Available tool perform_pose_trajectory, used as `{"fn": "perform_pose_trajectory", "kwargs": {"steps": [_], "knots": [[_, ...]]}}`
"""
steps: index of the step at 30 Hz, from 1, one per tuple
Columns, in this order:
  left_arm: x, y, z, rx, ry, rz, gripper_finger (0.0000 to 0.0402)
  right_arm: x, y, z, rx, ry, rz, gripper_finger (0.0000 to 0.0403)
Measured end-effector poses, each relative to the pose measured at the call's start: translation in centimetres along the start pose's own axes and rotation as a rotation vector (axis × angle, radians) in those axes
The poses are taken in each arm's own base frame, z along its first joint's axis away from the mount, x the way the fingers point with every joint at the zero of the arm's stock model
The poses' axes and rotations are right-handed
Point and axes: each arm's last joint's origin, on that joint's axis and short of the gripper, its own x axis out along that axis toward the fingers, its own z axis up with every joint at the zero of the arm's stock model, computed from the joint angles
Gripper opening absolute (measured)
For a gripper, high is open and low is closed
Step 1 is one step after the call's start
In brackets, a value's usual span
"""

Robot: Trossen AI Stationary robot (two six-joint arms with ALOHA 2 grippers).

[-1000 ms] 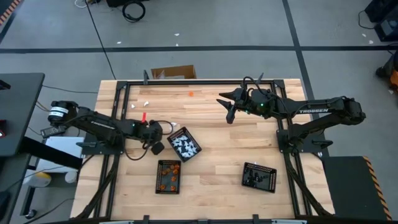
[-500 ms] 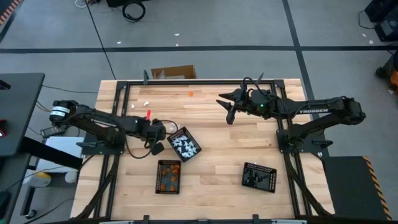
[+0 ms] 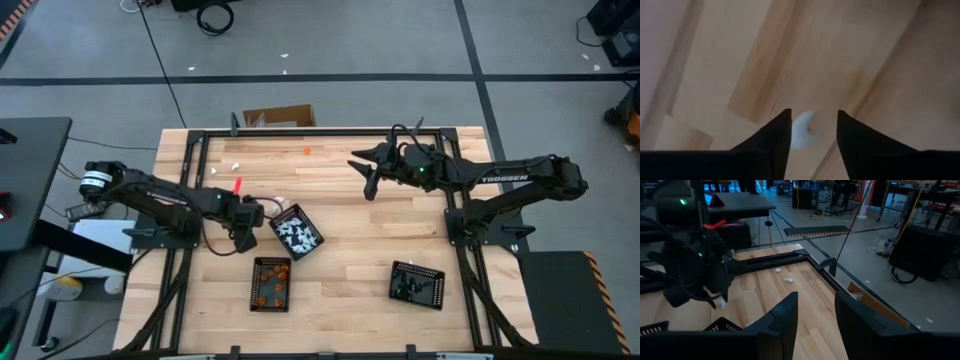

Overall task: Sort Halloween decoration
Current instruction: Put the white ghost toy into the middle black basket

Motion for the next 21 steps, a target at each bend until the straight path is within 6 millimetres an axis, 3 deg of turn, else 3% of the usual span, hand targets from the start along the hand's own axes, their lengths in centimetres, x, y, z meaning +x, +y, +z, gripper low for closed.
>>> {"fn": "perform_pose_trajectory", "kwargs": {"steps": [9,21], "knots": [[2.0,0.7,-1.6,-0.099,0.027,0.000,0.0150,0.0,0.0,0.1,-0.002,-0.013,0.004,0.0135],[2.1,0.7,-1.6,-0.096,0.032,-0.009,0.0008,0.0,0.0,0.1,-0.003,-0.013,0.004,0.0135]]}}
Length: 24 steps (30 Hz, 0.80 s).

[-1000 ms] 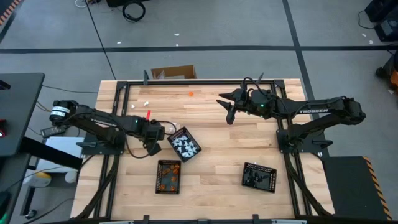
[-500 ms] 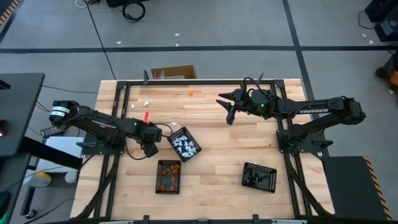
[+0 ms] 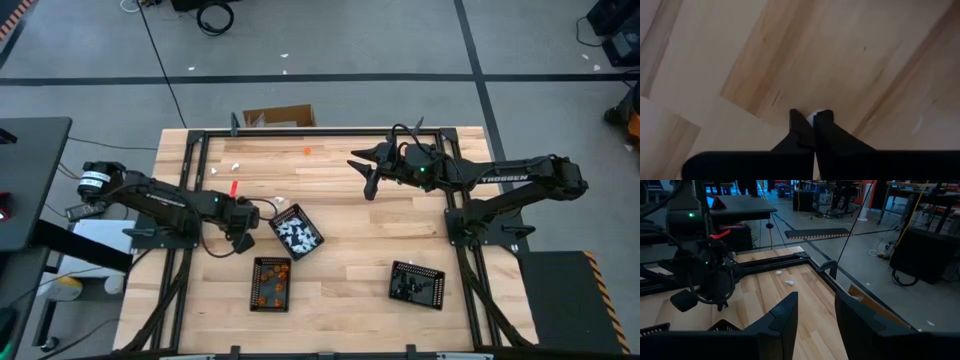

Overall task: Sort Halloween decoration
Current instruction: Put the white ghost toy into the middle black basket

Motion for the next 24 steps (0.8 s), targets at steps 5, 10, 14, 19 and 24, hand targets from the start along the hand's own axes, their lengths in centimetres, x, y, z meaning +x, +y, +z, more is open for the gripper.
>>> {"fn": "perform_pose_trajectory", "kwargs": {"steps": [5,10,14,19,24], "knots": [[0.0,0.0,0.0,0.008,-0.006,0.002,0.0001,0.0,0.0,0.0,0.000,0.000,0.000,0.0135],[-0.1,0.0,0.2,0.018,-0.015,0.017,0.0000,0.0,0.0,0.0,0.000,0.000,0.000,0.0135],[-1.1,-0.3,0.8,0.046,-0.012,0.026,0.0001,0.0,0.0,0.0,0.000,0.001,0.000,0.0135],[-2.9,-0.8,2.0,0.093,-0.057,0.061,0.0001,0.0,0.0,0.0,-0.001,0.003,0.000,0.0135],[-5.0,-1.6,3.8,0.143,-0.171,0.078,0.0001,0.0,0.0,-0.1,-0.003,0.007,0.000,0.0135]]}}
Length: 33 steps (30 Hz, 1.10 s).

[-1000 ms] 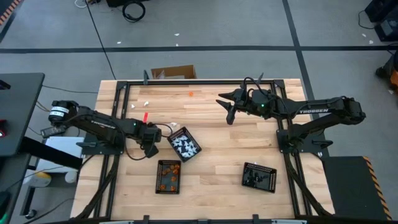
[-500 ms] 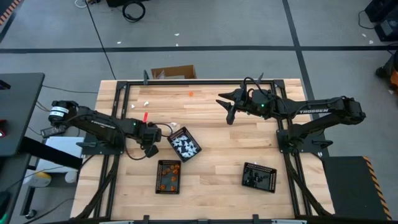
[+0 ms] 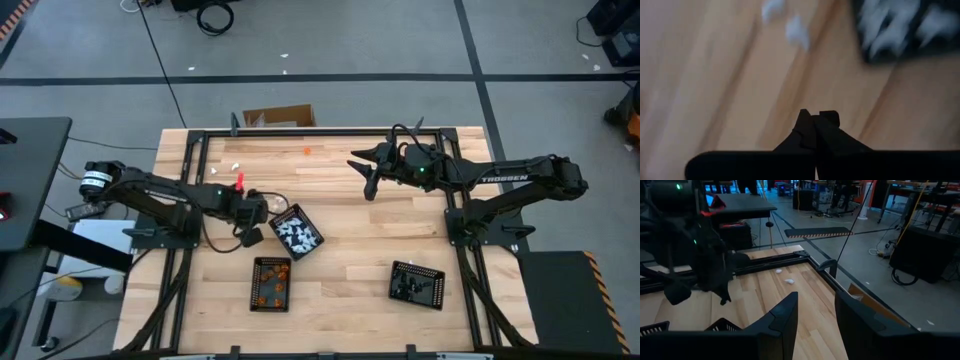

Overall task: Sort Halloween decoration
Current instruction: Put the white ghost toy into the middle black basket

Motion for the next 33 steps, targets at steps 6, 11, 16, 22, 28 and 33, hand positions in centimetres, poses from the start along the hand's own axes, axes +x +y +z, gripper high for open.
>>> {"fn": "perform_pose_trajectory", "kwargs": {"steps": [6,11,16,22,28,33], "knots": [[-1.7,-1.0,3.3,0.057,-0.263,-0.088,0.0000,0.0,0.0,0.1,0.003,-0.008,0.000,0.0135],[-1.8,-1.6,5.1,0.109,-0.404,-0.204,0.0000,0.0,0.0,0.1,0.006,-0.007,0.000,0.0135],[-1.3,-2.5,6.1,0.138,-0.464,-0.307,0.0024,0.0,0.0,0.0,0.006,-0.004,0.000,0.0135],[-0.6,-2.3,6.5,0.167,-0.459,-0.282,0.0137,0.0,0.0,0.0,0.003,0.000,0.000,0.0135],[-1.2,1.3,6.3,0.121,-0.436,-0.141,0.0192,0.0,0.0,-0.1,0.002,0.007,0.000,0.0135],[-0.2,6.7,4.1,-0.070,-0.455,0.016,0.0184,0.0,0.0,-0.2,-0.002,0.015,0.000,0.0135]]}}
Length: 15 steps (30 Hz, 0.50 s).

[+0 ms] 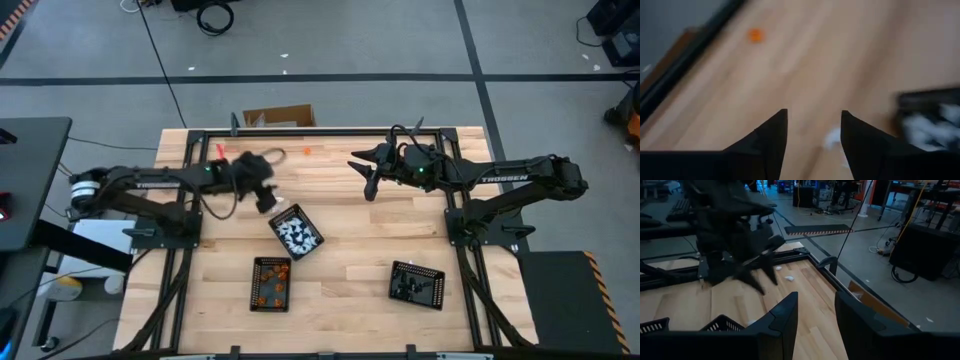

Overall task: Sort Halloween decoration
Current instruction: Put the white ghost toy into the middle black basket

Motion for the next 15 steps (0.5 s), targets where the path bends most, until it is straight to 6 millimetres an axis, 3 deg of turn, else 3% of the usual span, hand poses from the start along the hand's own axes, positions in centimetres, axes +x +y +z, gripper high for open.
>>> {"fn": "perform_pose_trajectory", "kwargs": {"steps": [7,15], "knots": [[1.0,6.0,-4.8,-0.286,-0.067,0.228,0.0172,0.0,0.0,0.1,-0.011,-0.014,0.000,0.0135],[2.1,9.7,-8.5,-0.489,-0.060,0.386,0.0171,0.0,0.1,0.3,-0.006,-0.030,0.017,0.0135]]}}
